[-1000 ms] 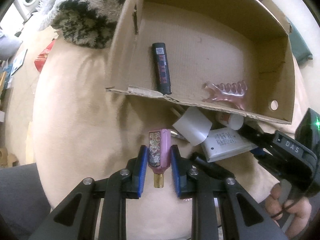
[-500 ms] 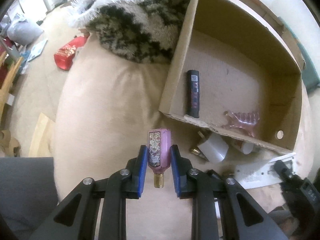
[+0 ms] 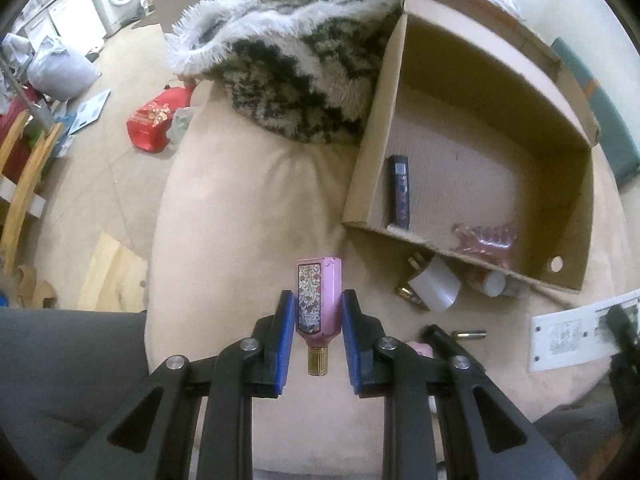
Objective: Organize rigid objects
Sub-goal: 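Carry the perfume bottle and white device into the box with both tools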
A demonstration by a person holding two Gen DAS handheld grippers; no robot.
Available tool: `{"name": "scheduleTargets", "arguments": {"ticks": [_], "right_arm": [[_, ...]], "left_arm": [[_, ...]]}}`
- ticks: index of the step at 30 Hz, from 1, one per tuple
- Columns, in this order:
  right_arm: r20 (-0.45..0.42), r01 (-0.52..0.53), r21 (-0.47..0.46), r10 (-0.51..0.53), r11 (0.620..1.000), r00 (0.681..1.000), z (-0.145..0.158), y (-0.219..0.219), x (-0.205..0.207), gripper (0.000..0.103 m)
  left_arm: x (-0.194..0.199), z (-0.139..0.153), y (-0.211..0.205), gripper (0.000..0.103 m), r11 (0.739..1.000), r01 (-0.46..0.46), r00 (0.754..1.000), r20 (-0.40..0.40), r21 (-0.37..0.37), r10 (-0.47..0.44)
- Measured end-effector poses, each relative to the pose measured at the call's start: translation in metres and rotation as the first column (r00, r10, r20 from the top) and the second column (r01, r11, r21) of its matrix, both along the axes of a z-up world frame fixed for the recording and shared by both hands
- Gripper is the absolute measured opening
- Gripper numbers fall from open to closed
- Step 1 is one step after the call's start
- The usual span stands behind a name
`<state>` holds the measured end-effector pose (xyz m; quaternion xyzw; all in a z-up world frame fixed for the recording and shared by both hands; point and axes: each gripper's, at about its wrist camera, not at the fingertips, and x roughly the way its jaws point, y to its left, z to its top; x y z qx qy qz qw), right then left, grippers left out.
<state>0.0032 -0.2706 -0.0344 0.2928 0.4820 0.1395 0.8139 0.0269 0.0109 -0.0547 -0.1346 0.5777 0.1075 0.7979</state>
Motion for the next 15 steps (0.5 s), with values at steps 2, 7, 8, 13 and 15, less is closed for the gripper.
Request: {"name": "scheduleTargets", "arguments": {"ticks": [2,7,8,13,15], "right_arm": [[0.029,-0.008,0.004,0.008,1.0,1.0,0.011,-0.001,0.003,0.023],[0.071,-0.017,-0.003,0.017,1.0,0.997,0.031,0.001,0.018,0.023],[0.079,-0.018,-0.006,0.018,1.0,0.997,0.035,0.0,0.021,0.023],[0.111,-0.022,-0.034,0.026,0.999,0.994,0.052,-0.001,0.035,0.023],[0.119,-0.022,-0.037,0.026,0.999,0.993,0.056,-0.001,0.041,0.023]], "left_arm": [[0.0,0.01,0.0,0.021,1.0,0.0,1.0,0.016,-0.006,0.0],[0.007,0.038,-0.01,0.021,0.999,0.033,0.998,0.06,0.005,-0.034],[0.011,0.043,-0.013,0.021,0.999,0.047,0.997,0.065,0.011,-0.048],[0.023,0.062,-0.026,0.021,0.996,0.086,0.991,0.097,0.021,-0.088],[0.029,0.07,-0.032,0.021,0.993,0.11,0.986,0.119,0.042,-0.115]]}}
